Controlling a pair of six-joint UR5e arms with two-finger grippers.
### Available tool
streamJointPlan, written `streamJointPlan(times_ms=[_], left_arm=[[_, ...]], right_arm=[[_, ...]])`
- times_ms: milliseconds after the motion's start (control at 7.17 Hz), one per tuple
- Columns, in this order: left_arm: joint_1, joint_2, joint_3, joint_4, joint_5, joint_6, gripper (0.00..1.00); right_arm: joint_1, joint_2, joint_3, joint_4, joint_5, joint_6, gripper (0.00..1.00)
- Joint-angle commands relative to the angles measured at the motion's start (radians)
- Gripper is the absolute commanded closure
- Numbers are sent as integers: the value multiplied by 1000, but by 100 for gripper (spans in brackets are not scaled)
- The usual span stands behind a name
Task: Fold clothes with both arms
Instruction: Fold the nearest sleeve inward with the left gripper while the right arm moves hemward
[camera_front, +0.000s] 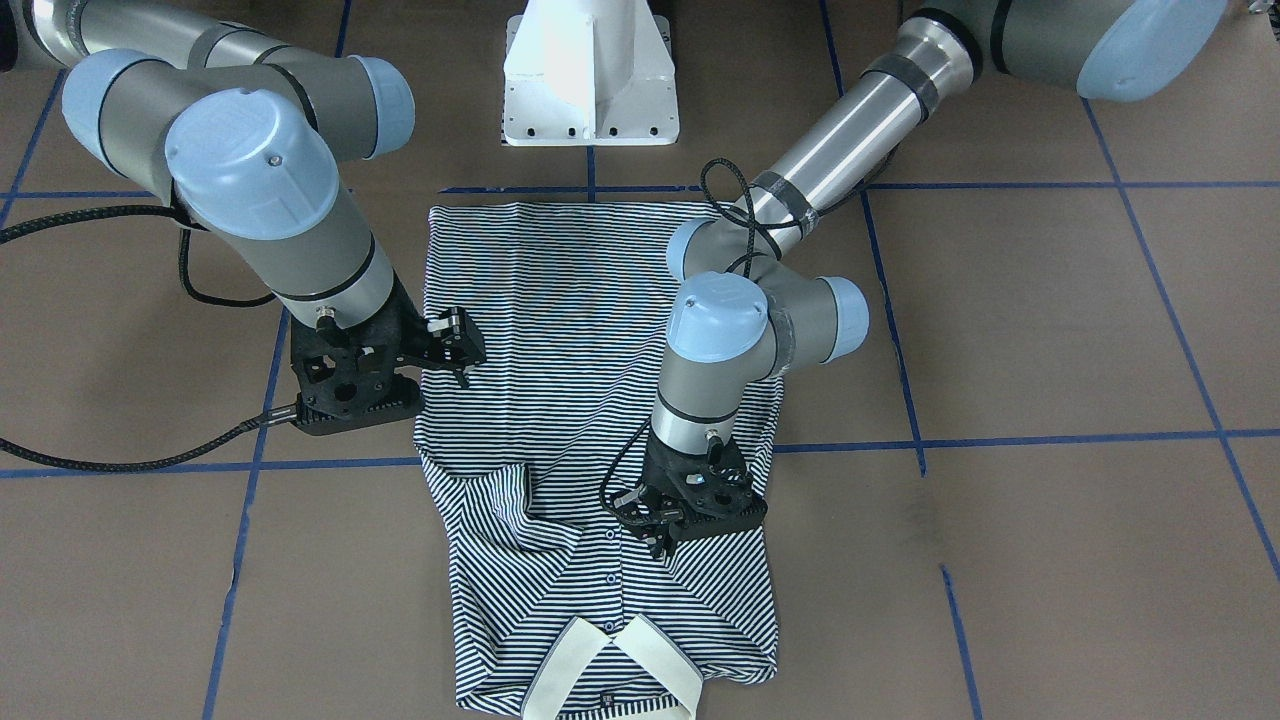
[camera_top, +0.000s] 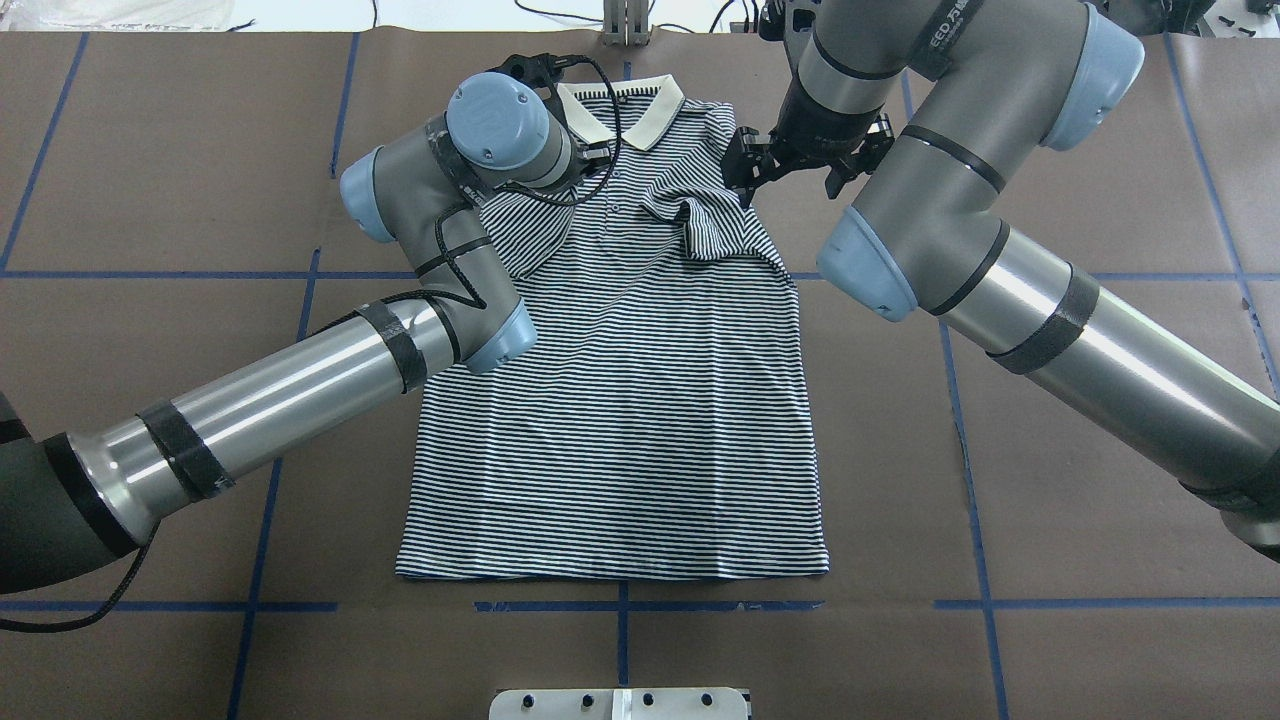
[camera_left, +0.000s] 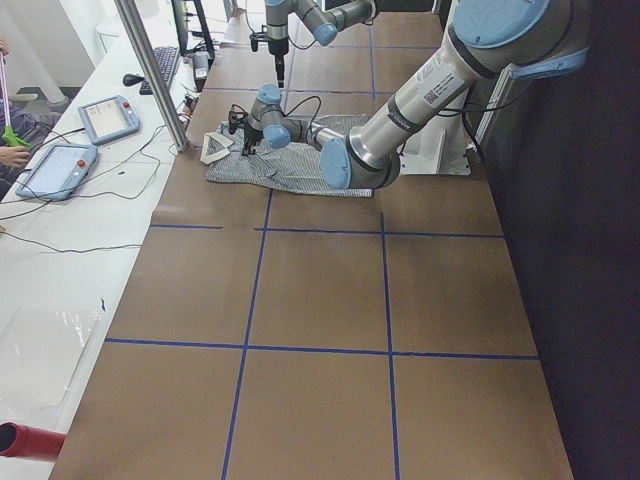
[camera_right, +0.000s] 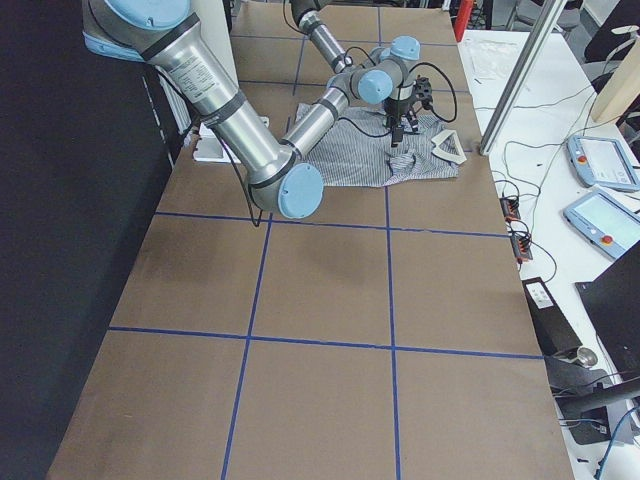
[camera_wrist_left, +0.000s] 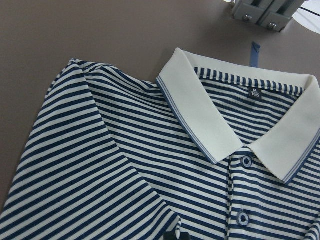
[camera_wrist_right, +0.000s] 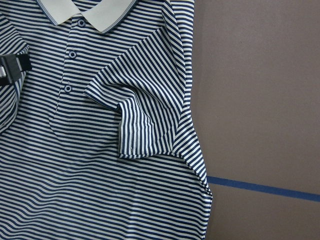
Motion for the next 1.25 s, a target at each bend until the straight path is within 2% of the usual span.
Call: streamJointPlan(times_ms=[0,139,279,418,558,697,836,976,1115], left_arm=[[-3,0,-11,-12,-4,17,0],[-6,5,-63,0,-18,18,0],[-6,52,-155,69,-106,20,0],[-13,121,-329,220,-157,34,0],[-13,200,-516,373,-158,134,0],[-15,315,-713,473,-159,184,0],[-17,403,-840,552,-159,259,0],[-23,484,-944,597,-159,347,0],[-27,596,-1075,600,-161,403,0]], right_arm=[[0,-3,1,2,2,2,0],[-5,-4,10,0,3,17,0],[-35,-30,55,0,3,90,0],[-57,-61,107,0,6,169,0],[-96,-117,175,2,-8,230,0],[-147,-180,249,0,-67,282,0],[-213,-229,297,20,-130,317,0],[-282,-289,320,126,-187,447,0],[-348,-396,334,337,-268,563,0]])
